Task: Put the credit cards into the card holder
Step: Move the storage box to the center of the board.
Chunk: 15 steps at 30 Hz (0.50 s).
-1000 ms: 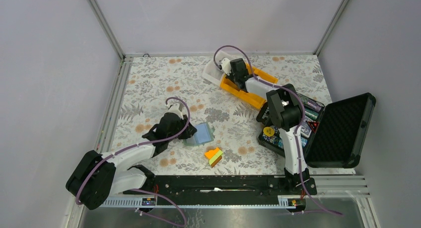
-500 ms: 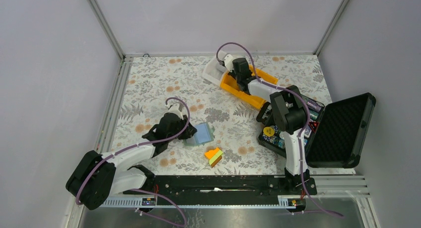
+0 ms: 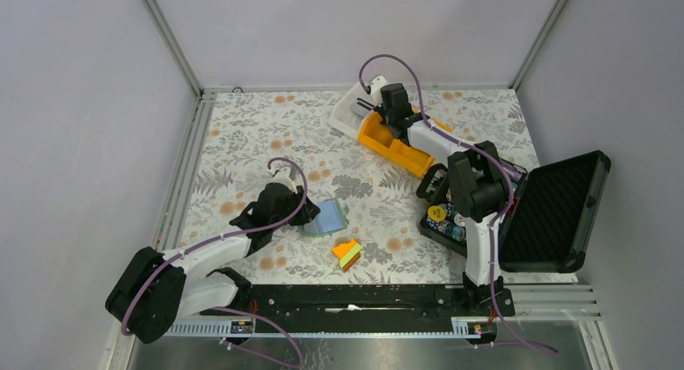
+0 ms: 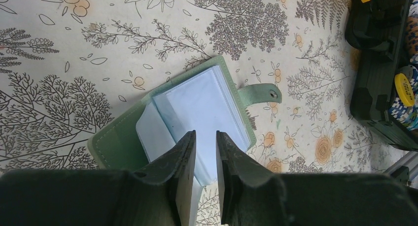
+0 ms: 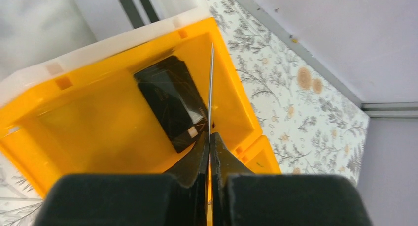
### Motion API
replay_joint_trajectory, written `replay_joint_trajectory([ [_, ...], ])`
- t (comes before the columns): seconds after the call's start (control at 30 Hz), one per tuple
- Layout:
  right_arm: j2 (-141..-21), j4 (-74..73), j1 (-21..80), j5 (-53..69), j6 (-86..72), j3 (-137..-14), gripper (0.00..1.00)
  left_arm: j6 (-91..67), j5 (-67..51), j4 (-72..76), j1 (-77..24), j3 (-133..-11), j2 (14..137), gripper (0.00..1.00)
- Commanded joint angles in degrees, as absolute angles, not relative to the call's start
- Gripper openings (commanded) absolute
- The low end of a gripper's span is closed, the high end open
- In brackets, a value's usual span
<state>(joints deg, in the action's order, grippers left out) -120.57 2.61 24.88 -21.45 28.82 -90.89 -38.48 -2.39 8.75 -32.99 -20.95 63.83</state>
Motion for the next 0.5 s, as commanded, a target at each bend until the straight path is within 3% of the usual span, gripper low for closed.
replay_joint_trajectory([
  [0.0,-118.99,-7.16,23.28,-14.80,23.76,-97.23,0.00,-38.57,-2.99,11.47,-32.70,-20.65,62.22,0.24],
  [0.33,-120.29,-10.74,20.22,-6.62,21.08,-98.95,0.00,-38.90,-3.16,11.77,-32.65,-20.35,62.01,0.24],
  [0.47,-120.19,-9.44,20.15,-5.68,21.33,-98.31,0.05,-38.94,-3.38,11.91,-32.69,-20.48,62.19,0.24],
])
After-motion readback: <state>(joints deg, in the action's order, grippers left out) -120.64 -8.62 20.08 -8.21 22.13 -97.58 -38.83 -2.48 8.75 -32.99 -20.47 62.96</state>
